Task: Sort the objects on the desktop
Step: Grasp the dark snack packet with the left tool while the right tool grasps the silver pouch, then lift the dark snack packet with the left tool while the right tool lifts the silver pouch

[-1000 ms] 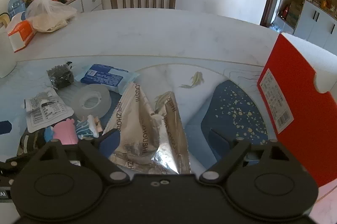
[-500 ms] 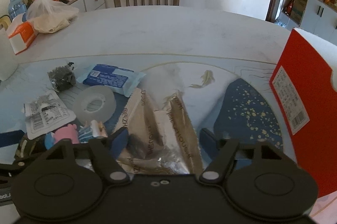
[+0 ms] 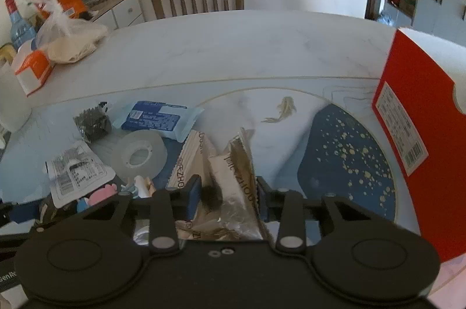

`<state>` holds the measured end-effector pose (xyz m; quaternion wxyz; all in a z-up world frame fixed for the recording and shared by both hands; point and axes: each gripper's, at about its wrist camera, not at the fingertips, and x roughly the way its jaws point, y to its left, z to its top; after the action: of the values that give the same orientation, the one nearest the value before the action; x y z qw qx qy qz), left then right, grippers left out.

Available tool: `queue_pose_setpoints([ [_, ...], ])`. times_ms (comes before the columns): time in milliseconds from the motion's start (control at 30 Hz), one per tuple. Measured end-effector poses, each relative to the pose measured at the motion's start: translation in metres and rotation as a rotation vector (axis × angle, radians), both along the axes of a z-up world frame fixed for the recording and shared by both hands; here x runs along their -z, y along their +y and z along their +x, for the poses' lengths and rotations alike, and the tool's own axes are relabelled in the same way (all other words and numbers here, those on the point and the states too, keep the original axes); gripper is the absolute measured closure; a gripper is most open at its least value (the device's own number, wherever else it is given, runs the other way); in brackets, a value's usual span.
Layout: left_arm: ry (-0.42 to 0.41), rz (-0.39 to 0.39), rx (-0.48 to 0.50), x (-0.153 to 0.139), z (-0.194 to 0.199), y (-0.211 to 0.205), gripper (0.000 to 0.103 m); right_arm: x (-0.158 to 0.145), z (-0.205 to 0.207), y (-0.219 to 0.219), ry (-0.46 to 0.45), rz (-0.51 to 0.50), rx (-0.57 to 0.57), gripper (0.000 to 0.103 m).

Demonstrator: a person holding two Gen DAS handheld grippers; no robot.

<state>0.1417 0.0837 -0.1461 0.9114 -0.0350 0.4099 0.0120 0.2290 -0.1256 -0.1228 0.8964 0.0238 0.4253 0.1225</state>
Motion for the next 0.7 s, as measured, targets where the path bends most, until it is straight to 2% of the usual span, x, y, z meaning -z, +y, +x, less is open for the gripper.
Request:
queue_pose_setpoints([
  [300, 0.000, -0.012, -0.014, -0.008, -0.008, 0.010, 0.061, -0.006, -0.007, -0.006, -0.013, 0.018, 0.012, 0.078],
  [633, 0.007, -0.011, -0.018, -0.022, -0.021, 0.013, 0.061, -0.019, -0.018, -0.020, -0.032, 0.020, 0.048, 0.080],
  [700, 0.004, -0.012, -0.013, -0.027, -0.023, 0.013, 0.065, -0.024, -0.021, -0.023, -0.034, 0.025, 0.051, 0.080],
])
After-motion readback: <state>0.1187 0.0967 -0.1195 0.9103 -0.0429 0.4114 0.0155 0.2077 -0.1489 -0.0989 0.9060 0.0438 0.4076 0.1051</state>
